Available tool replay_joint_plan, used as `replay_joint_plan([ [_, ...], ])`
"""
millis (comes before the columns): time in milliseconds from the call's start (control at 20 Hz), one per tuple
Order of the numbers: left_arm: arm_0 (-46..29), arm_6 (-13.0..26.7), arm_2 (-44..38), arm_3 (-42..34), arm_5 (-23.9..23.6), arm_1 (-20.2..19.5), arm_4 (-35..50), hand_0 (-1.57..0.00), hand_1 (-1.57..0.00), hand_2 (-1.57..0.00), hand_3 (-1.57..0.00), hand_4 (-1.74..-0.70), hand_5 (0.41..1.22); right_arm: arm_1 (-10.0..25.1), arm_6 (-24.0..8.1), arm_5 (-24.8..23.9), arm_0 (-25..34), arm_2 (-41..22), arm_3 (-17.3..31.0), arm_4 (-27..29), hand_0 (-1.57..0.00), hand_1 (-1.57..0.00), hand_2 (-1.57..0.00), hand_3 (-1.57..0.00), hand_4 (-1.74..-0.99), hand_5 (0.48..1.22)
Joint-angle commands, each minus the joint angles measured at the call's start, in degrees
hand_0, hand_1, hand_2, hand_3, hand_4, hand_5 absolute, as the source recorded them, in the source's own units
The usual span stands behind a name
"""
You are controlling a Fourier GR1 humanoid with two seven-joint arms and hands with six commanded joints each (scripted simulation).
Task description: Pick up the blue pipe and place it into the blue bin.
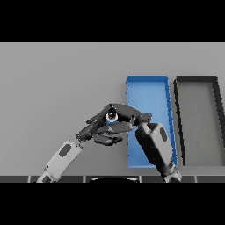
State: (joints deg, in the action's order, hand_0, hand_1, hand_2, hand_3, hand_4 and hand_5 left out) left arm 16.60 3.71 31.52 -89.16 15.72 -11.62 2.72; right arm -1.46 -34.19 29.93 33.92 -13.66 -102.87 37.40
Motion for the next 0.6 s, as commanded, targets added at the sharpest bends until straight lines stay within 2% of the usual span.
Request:
replay_joint_plan([
  [0,-0.5,-0.8,0.1,-0.3,-0.1,-0.2,-0.2,0.0,0.0,0.0,0.0,-0.87,0.535,2.4,-0.6,-2.4,1.6,0.0,0.5,3.3,-1.57,-1.57,-1.57,-1.57,-1.494,1.221],
  [150,-0.2,0.8,0.2,-0.4,0.3,-0.4,0.1,0.0,0.0,0.0,0.0,-0.86,0.515,5.4,-0.5,-7.8,7.9,0.5,0.9,7.8,-1.57,-1.57,-1.57,-1.57,-1.492,1.221],
  [250,-0.3,0.3,0.2,-0.9,0.6,-0.6,0.3,0.0,0.0,0.0,0.0,-0.86,0.503,7.5,-0.4,-11.5,11.9,1.2,0.7,10.1,-1.57,-1.57,-1.57,-1.57,-1.493,1.221],
  [300,-0.1,0.5,0.0,-0.7,0.5,-0.7,0.3,0.0,0.0,0.0,0.0,-0.86,0.498,8.3,0.3,-11.5,13.7,2.1,0.6,10.7,-1.57,-1.57,-1.57,-1.57,-1.494,1.221],
  [400,-1.2,-0.3,0.4,-1.9,0.8,-1.1,0.5,0.0,0.0,0.0,0.0,-0.87,0.486,11.0,3.1,-10.2,19.9,5.5,4.7,10.5,-1.57,-1.57,-1.57,-1.57,-1.495,1.221],
  [500,-0.4,1.0,0.2,-1.0,0.6,-0.6,0.5,0.0,0.0,0.0,0.0,-0.87,0.484,12.2,4.3,-12.2,24.1,7.9,8.1,9.6,-1.57,-1.57,-1.57,-1.57,-1.496,1.221],
  [550,-1.0,-0.1,0.3,-0.7,0.7,-0.9,0.1,0.0,0.0,0.0,0.0,-0.86,0.483,12.9,5.5,-12.9,25.7,9.4,11.1,8.2,-1.57,-1.57,-1.57,-1.57,-1.496,1.221],
])
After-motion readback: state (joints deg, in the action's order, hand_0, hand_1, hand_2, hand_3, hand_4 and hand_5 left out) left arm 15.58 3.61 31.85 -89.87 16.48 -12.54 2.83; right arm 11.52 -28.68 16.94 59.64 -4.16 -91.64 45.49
